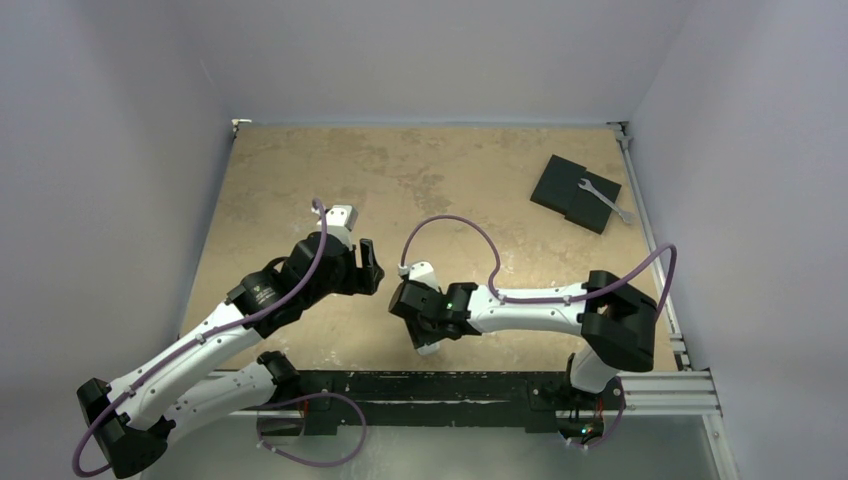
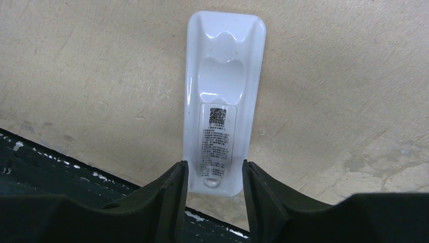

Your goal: Load the batteries into the remote control

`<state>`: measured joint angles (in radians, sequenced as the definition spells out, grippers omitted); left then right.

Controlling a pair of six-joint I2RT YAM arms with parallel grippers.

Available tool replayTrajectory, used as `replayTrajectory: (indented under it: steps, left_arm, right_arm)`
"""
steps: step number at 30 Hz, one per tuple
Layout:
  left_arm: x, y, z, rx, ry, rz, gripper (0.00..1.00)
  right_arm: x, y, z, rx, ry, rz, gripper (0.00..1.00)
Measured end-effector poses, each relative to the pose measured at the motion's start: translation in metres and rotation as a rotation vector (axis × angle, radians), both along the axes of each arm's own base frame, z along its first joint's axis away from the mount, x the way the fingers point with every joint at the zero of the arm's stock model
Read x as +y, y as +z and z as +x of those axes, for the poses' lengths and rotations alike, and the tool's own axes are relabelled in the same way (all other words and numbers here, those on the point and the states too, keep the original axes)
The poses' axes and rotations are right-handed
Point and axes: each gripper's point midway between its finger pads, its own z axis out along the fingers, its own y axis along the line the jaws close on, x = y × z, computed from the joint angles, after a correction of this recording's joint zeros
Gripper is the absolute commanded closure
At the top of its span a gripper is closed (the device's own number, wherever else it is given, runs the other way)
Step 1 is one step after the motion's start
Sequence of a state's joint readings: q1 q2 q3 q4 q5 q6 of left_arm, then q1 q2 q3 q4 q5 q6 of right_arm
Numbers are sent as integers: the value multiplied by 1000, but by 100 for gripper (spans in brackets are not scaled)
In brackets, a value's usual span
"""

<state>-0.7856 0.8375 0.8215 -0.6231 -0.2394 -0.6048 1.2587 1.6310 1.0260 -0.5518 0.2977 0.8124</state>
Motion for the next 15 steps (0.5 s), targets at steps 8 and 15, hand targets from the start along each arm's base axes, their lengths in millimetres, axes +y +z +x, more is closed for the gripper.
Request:
replayTrajectory:
  steps: [8,15]
  left_arm:
    - [0,0,0,0,0,0,32]
    - [0,0,0,0,0,0,32]
  right_arm:
    - [1,7,4,-18,-8,0,78]
    - [0,11,5,-26,-15,6,100]
